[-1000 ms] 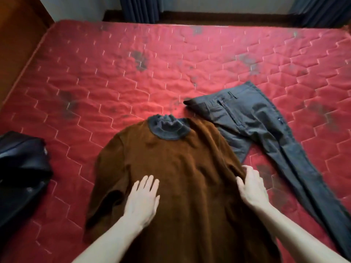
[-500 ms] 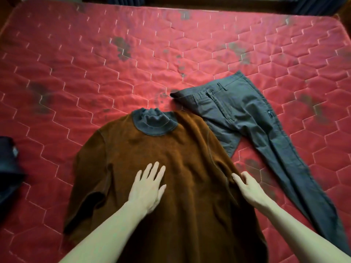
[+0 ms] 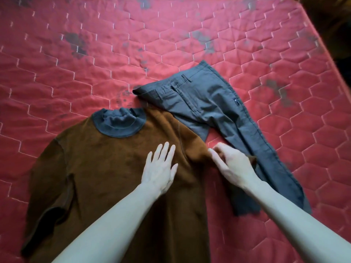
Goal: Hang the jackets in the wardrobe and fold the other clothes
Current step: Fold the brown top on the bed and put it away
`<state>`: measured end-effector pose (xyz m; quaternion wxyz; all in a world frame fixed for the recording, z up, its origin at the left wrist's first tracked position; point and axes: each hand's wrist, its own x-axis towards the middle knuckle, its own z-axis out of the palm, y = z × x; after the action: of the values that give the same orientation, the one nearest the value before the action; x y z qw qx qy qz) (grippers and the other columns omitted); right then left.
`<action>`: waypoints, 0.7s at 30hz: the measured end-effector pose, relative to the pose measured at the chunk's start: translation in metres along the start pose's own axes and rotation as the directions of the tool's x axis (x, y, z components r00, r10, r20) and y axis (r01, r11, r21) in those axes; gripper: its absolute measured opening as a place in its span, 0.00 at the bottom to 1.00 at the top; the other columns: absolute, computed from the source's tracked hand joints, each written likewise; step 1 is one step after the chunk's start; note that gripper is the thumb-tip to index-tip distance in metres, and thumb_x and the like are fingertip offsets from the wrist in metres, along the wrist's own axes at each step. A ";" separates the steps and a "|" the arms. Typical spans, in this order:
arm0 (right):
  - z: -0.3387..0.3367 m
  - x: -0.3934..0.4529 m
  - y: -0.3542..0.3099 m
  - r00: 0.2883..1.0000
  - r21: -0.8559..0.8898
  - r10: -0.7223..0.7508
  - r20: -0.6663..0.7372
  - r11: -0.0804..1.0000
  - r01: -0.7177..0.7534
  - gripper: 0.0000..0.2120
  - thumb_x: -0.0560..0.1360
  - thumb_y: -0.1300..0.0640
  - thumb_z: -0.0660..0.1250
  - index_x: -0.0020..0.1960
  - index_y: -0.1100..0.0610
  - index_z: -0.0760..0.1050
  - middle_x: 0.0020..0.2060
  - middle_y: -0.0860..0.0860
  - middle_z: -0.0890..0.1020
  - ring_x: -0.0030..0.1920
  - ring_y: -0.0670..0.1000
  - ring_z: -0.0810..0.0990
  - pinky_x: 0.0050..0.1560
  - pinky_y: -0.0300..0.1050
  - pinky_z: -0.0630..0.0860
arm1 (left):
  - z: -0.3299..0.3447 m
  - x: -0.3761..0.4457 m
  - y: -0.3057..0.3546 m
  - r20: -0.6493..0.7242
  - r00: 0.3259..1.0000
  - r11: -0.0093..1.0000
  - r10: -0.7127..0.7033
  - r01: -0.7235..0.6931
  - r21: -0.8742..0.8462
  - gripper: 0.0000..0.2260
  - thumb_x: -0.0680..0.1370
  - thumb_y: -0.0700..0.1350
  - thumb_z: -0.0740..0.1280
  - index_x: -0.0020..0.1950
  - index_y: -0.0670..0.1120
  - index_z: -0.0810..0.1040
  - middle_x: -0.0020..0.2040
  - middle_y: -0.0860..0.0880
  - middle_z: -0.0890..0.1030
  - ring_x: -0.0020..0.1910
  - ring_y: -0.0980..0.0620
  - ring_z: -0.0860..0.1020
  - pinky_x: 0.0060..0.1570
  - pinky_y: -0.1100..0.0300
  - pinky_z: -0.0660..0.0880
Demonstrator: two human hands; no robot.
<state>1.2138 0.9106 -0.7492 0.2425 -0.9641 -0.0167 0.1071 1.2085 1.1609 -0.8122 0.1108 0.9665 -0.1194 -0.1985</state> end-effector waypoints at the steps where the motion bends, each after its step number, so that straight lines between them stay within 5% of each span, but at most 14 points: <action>1: 0.005 -0.004 0.000 0.983 0.212 0.083 0.167 0.970 -0.118 0.16 0.85 0.44 0.60 0.46 0.53 0.76 0.40 0.49 0.83 0.39 0.51 0.83 0.43 0.56 0.82 | 0.006 0.004 0.002 -0.018 1.000 1.000 0.023 -0.023 0.008 0.29 0.87 0.58 0.50 0.86 0.52 0.46 0.86 0.49 0.49 0.85 0.47 0.49 0.81 0.45 0.55; 3: 0.014 -0.010 0.014 0.912 0.455 0.225 0.342 0.810 -0.371 0.14 0.86 0.50 0.59 0.49 0.55 0.78 0.42 0.53 0.85 0.33 0.56 0.86 0.37 0.60 0.83 | 0.012 0.006 0.008 -0.016 0.998 0.998 0.062 -0.061 0.029 0.30 0.86 0.59 0.51 0.86 0.55 0.44 0.86 0.49 0.47 0.85 0.44 0.50 0.80 0.41 0.57; 5: 0.023 -0.019 0.031 0.939 0.454 0.320 0.127 0.823 -0.342 0.07 0.85 0.56 0.61 0.51 0.52 0.77 0.39 0.53 0.85 0.31 0.57 0.85 0.34 0.59 0.82 | 0.016 0.007 0.011 0.015 0.997 0.997 0.070 -0.071 0.042 0.30 0.86 0.60 0.51 0.85 0.59 0.41 0.86 0.49 0.44 0.84 0.39 0.49 0.77 0.36 0.60; 7: 0.027 -0.027 0.051 0.899 0.273 0.400 -0.178 0.898 -0.345 0.08 0.82 0.60 0.63 0.57 0.50 0.77 0.45 0.52 0.86 0.43 0.57 0.85 0.46 0.56 0.81 | 0.019 0.009 0.015 0.039 0.995 0.994 0.088 -0.090 0.066 0.30 0.86 0.60 0.50 0.84 0.61 0.38 0.86 0.49 0.42 0.84 0.38 0.47 0.76 0.33 0.59; 9: 0.023 -0.031 0.073 0.878 0.134 0.395 -0.269 0.918 -0.372 0.17 0.78 0.67 0.62 0.64 0.54 0.77 0.55 0.54 0.83 0.56 0.59 0.79 0.57 0.57 0.76 | 0.019 0.015 0.019 0.020 0.990 0.985 0.137 -0.139 0.101 0.30 0.86 0.60 0.50 0.85 0.58 0.41 0.86 0.49 0.44 0.85 0.41 0.46 0.77 0.33 0.55; 11: 0.019 -0.031 0.094 0.895 0.101 0.437 -0.087 0.898 -0.429 0.25 0.72 0.70 0.62 0.67 0.56 0.76 0.60 0.55 0.80 0.61 0.60 0.76 0.63 0.57 0.74 | 0.019 0.021 0.022 0.011 0.981 0.969 0.195 -0.195 0.153 0.30 0.85 0.60 0.48 0.86 0.54 0.46 0.86 0.48 0.49 0.85 0.45 0.47 0.79 0.36 0.52; 14: 0.013 -0.042 0.112 0.896 0.095 0.396 0.199 0.903 -0.420 0.29 0.65 0.61 0.62 0.66 0.52 0.77 0.60 0.51 0.80 0.62 0.55 0.79 0.68 0.54 0.74 | 0.021 0.022 0.026 0.068 0.975 0.954 0.209 -0.219 0.207 0.32 0.83 0.60 0.43 0.86 0.49 0.46 0.86 0.48 0.50 0.85 0.49 0.47 0.82 0.43 0.48; 18: 0.010 -0.051 0.127 0.893 0.045 0.342 0.293 0.928 -0.370 0.32 0.60 0.56 0.62 0.64 0.45 0.75 0.58 0.44 0.79 0.59 0.51 0.78 0.65 0.53 0.75 | 0.020 0.028 0.041 0.158 0.979 0.978 0.131 -0.153 0.140 0.33 0.86 0.59 0.50 0.86 0.46 0.41 0.86 0.48 0.44 0.85 0.49 0.43 0.82 0.46 0.48; 21: 0.008 -0.057 0.132 0.902 0.043 0.236 0.362 0.962 -0.269 0.27 0.65 0.55 0.67 0.64 0.42 0.72 0.52 0.43 0.83 0.53 0.48 0.80 0.58 0.50 0.77 | 0.019 0.028 0.047 0.189 0.978 0.987 0.087 -0.111 0.118 0.34 0.86 0.59 0.50 0.85 0.45 0.41 0.86 0.47 0.43 0.85 0.48 0.43 0.82 0.45 0.49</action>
<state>1.1539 0.7932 -0.8070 0.2635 -0.9109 0.0699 0.3098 1.2165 1.1053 -0.8266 0.0467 0.9421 -0.1895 -0.2728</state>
